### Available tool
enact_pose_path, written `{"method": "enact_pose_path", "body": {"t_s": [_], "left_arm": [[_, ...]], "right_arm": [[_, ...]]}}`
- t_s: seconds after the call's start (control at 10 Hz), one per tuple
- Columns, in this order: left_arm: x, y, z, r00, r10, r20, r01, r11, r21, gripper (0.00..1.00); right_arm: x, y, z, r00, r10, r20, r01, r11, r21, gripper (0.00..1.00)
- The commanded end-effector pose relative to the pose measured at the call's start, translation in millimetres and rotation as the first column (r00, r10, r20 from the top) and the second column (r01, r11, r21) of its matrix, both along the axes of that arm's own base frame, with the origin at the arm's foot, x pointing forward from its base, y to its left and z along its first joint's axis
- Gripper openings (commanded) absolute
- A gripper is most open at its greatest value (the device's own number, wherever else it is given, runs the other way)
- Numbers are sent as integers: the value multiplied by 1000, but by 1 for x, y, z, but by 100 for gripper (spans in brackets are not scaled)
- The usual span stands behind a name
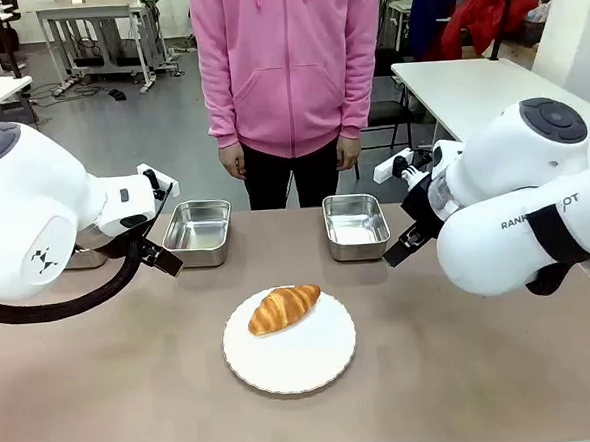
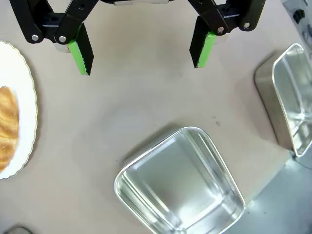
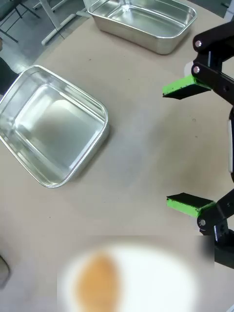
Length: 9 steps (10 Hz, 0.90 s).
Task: Place the bread in the container.
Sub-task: Place the Butter Roll into the Airtight Container indicated by the human.
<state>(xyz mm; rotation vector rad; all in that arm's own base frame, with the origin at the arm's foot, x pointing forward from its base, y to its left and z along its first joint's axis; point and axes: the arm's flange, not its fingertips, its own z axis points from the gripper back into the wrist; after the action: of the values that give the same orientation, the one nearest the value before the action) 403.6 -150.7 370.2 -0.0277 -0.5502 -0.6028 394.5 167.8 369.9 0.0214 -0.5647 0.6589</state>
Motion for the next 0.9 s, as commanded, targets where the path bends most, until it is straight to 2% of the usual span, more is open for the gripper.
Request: {"method": "enact_pose_path", "body": {"t_s": [0.0,0.8], "left_arm": [[0,0,0,1000,0,0,0,1000,0,100],[0,0,0,1000,0,0,0,1000,0,100]], "right_arm": [[0,0,0,1000,0,1,0,1000,0,100],[0,0,0,1000,0,1,0,1000,0,100]]}}
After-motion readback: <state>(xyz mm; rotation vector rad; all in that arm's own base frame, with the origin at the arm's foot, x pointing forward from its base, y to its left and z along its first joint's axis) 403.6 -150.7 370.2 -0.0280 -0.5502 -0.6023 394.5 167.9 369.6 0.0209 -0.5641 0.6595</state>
